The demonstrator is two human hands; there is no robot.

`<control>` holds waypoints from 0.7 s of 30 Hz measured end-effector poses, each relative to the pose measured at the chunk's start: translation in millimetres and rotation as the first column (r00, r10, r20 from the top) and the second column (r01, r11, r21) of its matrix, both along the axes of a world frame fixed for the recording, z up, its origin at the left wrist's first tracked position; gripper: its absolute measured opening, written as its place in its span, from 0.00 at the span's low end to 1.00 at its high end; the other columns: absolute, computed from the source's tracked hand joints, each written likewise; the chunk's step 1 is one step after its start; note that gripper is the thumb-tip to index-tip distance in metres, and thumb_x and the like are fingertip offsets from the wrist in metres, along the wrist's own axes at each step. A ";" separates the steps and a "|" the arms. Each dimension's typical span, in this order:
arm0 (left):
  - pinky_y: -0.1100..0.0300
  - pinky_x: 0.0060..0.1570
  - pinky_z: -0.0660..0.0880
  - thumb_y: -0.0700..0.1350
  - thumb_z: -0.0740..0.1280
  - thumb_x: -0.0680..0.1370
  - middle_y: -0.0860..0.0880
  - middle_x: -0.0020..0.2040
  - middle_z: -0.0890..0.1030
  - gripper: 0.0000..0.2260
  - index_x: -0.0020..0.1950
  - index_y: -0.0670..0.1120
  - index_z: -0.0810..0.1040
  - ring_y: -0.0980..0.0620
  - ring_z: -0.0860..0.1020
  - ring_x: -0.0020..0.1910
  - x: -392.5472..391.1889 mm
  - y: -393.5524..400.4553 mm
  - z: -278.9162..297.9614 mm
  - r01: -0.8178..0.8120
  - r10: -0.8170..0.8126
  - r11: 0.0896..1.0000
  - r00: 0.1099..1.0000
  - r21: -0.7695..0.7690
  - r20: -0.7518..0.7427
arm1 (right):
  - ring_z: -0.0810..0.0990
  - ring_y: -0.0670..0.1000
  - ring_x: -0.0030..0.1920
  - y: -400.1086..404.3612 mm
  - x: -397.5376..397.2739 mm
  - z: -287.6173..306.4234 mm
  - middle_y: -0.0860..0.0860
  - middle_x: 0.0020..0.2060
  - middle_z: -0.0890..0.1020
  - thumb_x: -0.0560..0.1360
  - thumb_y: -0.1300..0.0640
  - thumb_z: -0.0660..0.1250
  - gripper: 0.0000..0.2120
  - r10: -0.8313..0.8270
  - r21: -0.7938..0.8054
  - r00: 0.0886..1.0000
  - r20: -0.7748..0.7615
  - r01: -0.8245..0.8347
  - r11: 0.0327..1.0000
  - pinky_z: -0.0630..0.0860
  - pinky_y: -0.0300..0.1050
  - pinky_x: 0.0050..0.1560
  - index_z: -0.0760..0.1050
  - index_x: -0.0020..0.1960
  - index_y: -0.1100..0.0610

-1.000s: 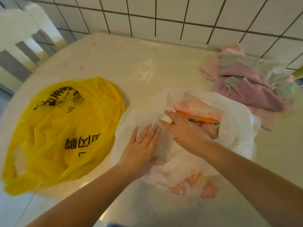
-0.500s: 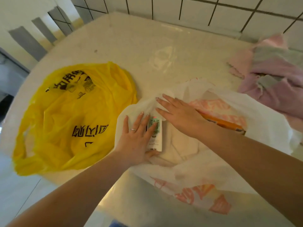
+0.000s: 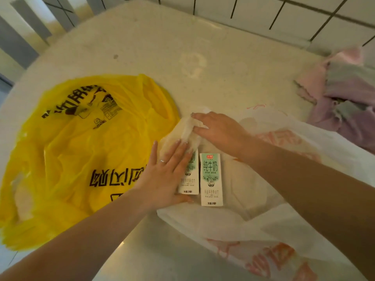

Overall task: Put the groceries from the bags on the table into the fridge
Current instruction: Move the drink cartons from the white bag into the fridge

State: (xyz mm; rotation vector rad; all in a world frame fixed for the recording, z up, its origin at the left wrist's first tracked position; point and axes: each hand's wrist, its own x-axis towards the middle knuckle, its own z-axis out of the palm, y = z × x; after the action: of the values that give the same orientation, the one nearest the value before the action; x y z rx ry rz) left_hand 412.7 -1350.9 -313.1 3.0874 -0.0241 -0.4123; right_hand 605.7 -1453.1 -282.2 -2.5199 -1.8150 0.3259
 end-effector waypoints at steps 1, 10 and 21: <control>0.32 0.67 0.47 0.77 0.46 0.69 0.41 0.76 0.56 0.48 0.75 0.42 0.53 0.42 0.51 0.75 3.0 2.0 -1.6 0.081 -0.080 0.996 0.996 -0.025 0.031 | 0.70 0.58 0.64 5.4 -1.0 -2.7 0.56 0.67 0.70 0.81 0.48 0.51 0.22 -0.003 -0.008 0.999 -0.032 0.002 1.000 0.67 0.52 0.60 0.58 0.74 0.51; 0.34 0.69 0.39 0.75 0.39 0.71 0.42 0.76 0.55 0.44 0.77 0.46 0.49 0.43 0.58 0.74 25.0 31.9 -6.5 0.046 -0.052 0.994 0.997 -0.096 -0.061 | 0.65 0.52 0.68 28.2 7.0 -21.3 0.51 0.69 0.67 0.80 0.53 0.58 0.20 -0.186 0.005 0.933 -0.307 0.197 0.980 0.61 0.44 0.64 0.65 0.71 0.52; 0.34 0.70 0.39 0.75 0.59 0.65 0.49 0.76 0.55 0.51 0.77 0.48 0.42 0.49 0.50 0.76 38.8 26.5 6.6 -0.134 0.113 0.985 0.978 -0.109 -0.175 | 0.73 0.56 0.61 -62.3 -35.2 4.9 0.54 0.60 0.76 0.70 0.49 0.71 0.23 -0.105 0.136 0.994 -0.033 0.109 0.985 0.72 0.55 0.59 0.76 0.61 0.57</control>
State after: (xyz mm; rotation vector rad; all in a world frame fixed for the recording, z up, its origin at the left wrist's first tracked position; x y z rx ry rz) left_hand 451.5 -1324.4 -306.4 2.9052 0.1408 -0.6392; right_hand 570.5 -1515.4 -277.3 -2.4938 -1.6246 0.2207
